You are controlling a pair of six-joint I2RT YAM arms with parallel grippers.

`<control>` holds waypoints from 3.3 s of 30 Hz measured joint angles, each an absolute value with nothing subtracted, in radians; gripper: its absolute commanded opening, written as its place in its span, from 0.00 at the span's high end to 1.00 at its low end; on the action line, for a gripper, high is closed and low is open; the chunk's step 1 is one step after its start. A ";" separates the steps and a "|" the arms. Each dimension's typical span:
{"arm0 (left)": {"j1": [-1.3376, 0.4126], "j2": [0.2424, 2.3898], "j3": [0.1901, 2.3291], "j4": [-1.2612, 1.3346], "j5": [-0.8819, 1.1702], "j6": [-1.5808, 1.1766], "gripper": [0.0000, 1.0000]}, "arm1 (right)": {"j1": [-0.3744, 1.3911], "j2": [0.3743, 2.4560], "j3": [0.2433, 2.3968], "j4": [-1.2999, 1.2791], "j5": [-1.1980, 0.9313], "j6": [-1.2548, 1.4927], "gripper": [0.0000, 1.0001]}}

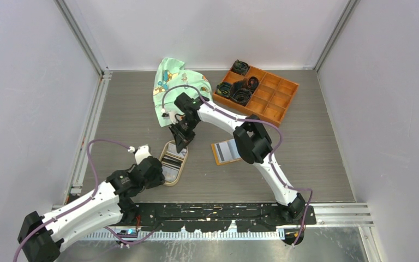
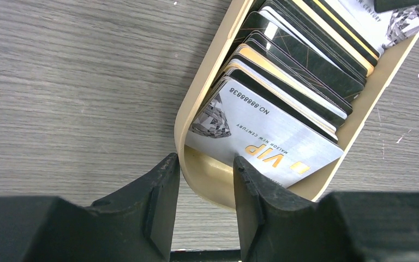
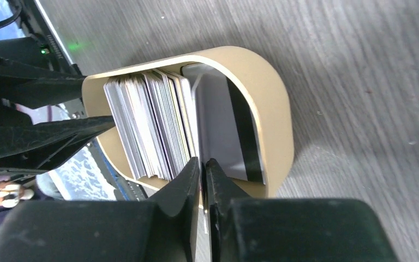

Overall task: Put the credit cards into the card holder
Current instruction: Pick up the credit card from the storage box, then insert the credit card into the card holder.

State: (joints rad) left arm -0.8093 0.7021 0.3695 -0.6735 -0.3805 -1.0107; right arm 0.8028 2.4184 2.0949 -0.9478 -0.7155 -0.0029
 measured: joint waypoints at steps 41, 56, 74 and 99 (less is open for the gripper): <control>-0.809 0.807 0.260 0.610 0.114 -0.825 0.35 | 0.450 1.690 1.294 -0.384 -1.325 0.164 0.99; -0.736 1.093 0.308 1.077 0.136 -1.021 0.66 | 0.448 1.670 1.290 -0.330 -1.413 0.179 0.99; -0.637 1.239 0.320 1.249 0.260 -1.146 1.00 | 0.421 1.657 1.326 -0.549 -1.319 -0.052 0.46; -0.695 1.655 0.574 0.876 0.451 -1.079 1.00 | 0.247 1.427 0.917 -0.822 -0.537 -1.285 0.18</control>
State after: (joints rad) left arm -0.6949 1.6554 0.5735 0.8761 0.4511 -1.0794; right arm 0.2466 1.4269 0.9169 -0.8215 -0.5373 -1.2854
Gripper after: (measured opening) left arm 0.009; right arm 0.795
